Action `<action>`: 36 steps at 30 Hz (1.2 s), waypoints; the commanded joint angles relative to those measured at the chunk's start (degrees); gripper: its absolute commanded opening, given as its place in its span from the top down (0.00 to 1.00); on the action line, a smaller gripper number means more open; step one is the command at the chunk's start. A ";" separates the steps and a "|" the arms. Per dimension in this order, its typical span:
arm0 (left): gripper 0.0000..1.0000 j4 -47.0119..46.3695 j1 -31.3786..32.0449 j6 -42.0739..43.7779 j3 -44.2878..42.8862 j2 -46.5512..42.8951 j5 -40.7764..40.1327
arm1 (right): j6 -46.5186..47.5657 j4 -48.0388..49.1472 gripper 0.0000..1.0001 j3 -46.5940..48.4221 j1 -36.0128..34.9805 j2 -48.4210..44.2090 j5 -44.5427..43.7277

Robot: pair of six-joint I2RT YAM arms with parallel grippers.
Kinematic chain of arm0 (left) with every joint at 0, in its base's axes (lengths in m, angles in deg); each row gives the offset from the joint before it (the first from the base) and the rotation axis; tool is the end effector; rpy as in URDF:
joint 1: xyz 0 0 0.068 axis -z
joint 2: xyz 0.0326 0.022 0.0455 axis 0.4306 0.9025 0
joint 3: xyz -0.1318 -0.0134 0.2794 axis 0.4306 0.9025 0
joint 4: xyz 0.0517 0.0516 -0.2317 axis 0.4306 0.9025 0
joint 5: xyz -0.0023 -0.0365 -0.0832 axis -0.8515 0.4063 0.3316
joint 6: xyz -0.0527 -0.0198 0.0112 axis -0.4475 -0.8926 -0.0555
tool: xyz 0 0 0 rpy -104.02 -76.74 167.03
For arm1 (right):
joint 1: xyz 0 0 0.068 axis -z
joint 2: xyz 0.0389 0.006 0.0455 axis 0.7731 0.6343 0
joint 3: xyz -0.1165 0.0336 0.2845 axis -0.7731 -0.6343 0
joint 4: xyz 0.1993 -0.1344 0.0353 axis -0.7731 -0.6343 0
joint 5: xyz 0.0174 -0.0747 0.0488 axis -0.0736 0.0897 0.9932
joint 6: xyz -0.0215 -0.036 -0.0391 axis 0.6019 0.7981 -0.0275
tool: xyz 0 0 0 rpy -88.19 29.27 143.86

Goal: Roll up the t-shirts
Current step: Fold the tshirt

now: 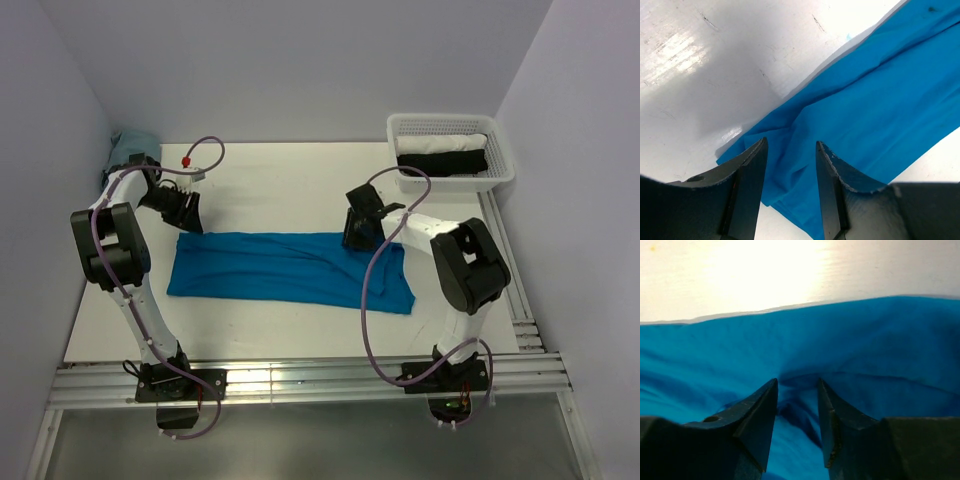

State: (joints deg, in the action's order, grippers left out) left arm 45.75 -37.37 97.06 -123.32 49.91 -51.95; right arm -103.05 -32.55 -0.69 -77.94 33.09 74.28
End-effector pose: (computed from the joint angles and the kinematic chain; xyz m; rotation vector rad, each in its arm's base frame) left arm 0.4014 0.0606 0.2310 0.6939 2.5838 -0.6692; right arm 0.3211 0.1641 0.2088 0.2104 2.6442 0.3366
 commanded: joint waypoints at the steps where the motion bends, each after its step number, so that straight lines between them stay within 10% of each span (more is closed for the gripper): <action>1: 0.52 0.73 0.26 -0.31 -1.31 -3.17 1.18 | 0.70 2.46 0.57 0.67 0.06 -3.19 1.76; 16: 0.52 0.90 0.17 -0.13 -0.96 -3.52 0.57 | -2.37 4.83 0.91 -10.23 -4.32 -15.23 7.11; 36: 0.48 -6.14 -0.80 -10.51 -5.52 -0.44 -6.55 | -3.96 0.97 0.79 -9.99 -14.00 -23.41 2.38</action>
State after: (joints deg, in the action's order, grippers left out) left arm 40.16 -37.82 88.27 -125.37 49.34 -57.19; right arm -107.88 -29.77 -14.39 -92.24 12.00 79.55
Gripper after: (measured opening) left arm 0.510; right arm 0.195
